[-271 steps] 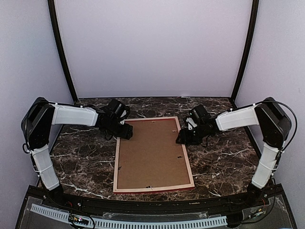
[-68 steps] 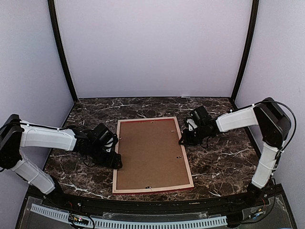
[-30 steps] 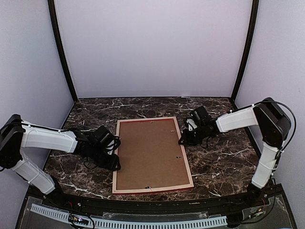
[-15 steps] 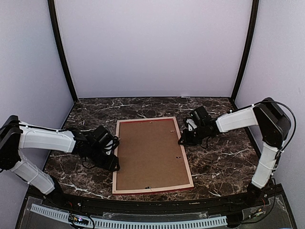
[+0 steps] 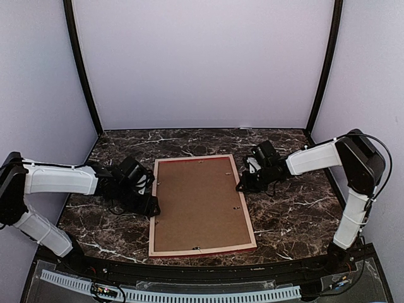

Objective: Put the photo into the frame
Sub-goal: Press the fastener onto the backboard.

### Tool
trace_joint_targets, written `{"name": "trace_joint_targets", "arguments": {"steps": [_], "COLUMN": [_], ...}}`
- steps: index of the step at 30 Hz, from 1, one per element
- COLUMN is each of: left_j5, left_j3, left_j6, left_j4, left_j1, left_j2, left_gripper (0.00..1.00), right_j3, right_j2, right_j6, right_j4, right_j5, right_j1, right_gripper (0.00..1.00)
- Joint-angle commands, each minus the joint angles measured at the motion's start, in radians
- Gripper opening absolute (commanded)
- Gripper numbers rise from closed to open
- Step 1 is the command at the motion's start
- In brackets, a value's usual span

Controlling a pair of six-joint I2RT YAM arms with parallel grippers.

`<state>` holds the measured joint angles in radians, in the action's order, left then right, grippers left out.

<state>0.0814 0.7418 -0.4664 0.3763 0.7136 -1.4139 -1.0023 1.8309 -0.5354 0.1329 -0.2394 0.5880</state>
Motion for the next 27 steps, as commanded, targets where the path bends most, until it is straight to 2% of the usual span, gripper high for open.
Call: {"name": "trace_joint_targets", "arguments": {"steps": [1, 4, 12, 16, 20, 27], "left_j5": [-0.019, 0.011, 0.048, 0.05, 0.033, 0.0], "left_j3": [0.034, 0.041, 0.104, 0.122, 0.134, 0.142], "left_j6": [-0.021, -0.01, 0.019, 0.018, 0.009, -0.001], "left_j4": [-0.025, -0.061, -0.1, -0.108, -0.1, -0.095], "left_j1": [-0.071, -0.113, -0.13, -0.131, -0.131, -0.131], "left_j2": [-0.038, -0.065, -0.194, -0.224, -0.238, -0.247], "left_gripper": [0.7, 0.67, 0.58, 0.48, 0.38, 0.28], "right_j3": [0.014, 0.02, 0.064, 0.087, 0.106, 0.155], "right_j2": [-0.001, -0.006, -0.038, -0.082, -0.149, -0.259], "right_j6": [0.023, 0.019, -0.006, -0.015, -0.008, 0.016], "right_j4": [0.039, 0.036, 0.021, 0.029, 0.057, 0.078], "right_j5": [-0.019, -0.019, -0.016, -0.001, 0.029, 0.03], "right_j1": [0.008, 0.012, 0.035, 0.042, 0.042, 0.058], "right_gripper": [0.17, 0.17, 0.16, 0.19, 0.27, 0.53]}}
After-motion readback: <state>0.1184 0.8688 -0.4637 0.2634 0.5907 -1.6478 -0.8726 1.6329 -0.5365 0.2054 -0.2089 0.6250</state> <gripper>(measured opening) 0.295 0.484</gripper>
